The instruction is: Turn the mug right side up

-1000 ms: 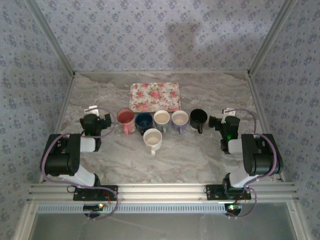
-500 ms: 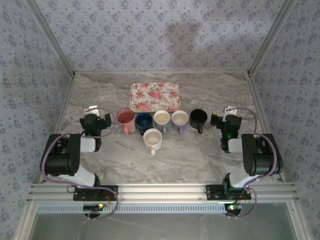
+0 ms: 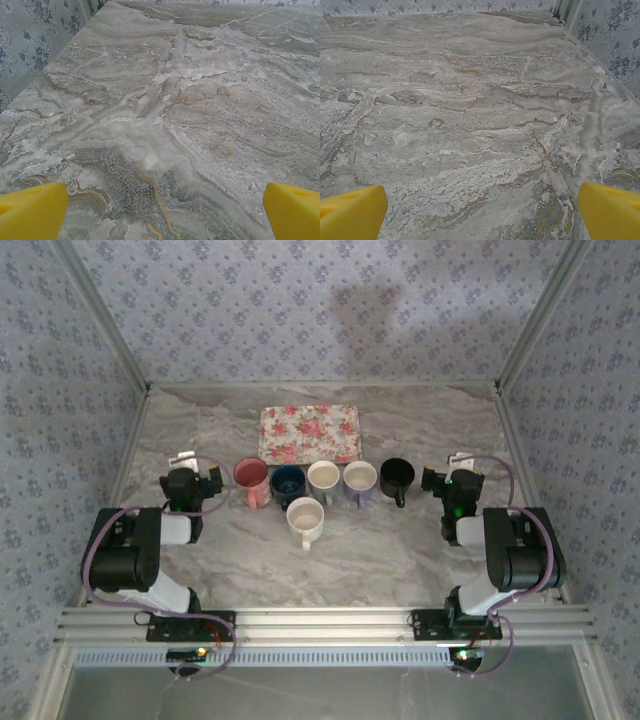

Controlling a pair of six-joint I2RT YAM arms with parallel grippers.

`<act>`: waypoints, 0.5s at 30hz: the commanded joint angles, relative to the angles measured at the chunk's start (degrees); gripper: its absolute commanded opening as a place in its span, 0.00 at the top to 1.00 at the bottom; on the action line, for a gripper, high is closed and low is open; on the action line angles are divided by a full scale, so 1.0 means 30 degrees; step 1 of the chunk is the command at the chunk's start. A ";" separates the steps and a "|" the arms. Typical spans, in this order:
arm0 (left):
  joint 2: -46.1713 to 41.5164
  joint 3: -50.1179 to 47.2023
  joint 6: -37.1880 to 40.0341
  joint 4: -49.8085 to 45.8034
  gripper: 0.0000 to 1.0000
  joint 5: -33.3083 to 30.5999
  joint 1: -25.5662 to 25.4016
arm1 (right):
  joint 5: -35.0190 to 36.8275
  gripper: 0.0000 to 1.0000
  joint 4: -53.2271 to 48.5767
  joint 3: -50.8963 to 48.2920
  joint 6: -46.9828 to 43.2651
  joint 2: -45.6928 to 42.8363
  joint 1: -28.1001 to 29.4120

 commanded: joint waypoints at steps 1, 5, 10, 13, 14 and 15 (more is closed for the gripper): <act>-0.0174 0.0131 0.0250 0.0715 0.00 -0.0330 -0.0060 | 0.0316 0.00 0.0349 0.0255 -0.0266 -0.0053 0.0055; -0.0162 0.0147 0.0236 0.0701 0.00 -0.0338 -0.0044 | 0.0316 0.00 0.0364 0.0255 -0.0266 -0.0046 0.0055; -0.0146 0.0190 0.0238 0.0659 0.00 -0.0266 -0.0021 | 0.0316 0.00 0.0364 0.0257 -0.0266 -0.0049 0.0055; -0.0137 0.0189 0.0233 0.0647 0.00 -0.0239 -0.0032 | 0.0316 0.00 0.0363 0.0269 -0.0266 -0.0036 0.0055; -0.0159 0.0189 0.0220 0.0658 0.00 -0.0225 -0.0010 | 0.0316 0.00 0.0363 0.0258 -0.0266 -0.0052 0.0055; -0.0150 0.0160 0.0238 0.0683 0.00 -0.0229 -0.0006 | 0.0316 0.00 0.0364 0.0251 -0.0266 -0.0031 0.0055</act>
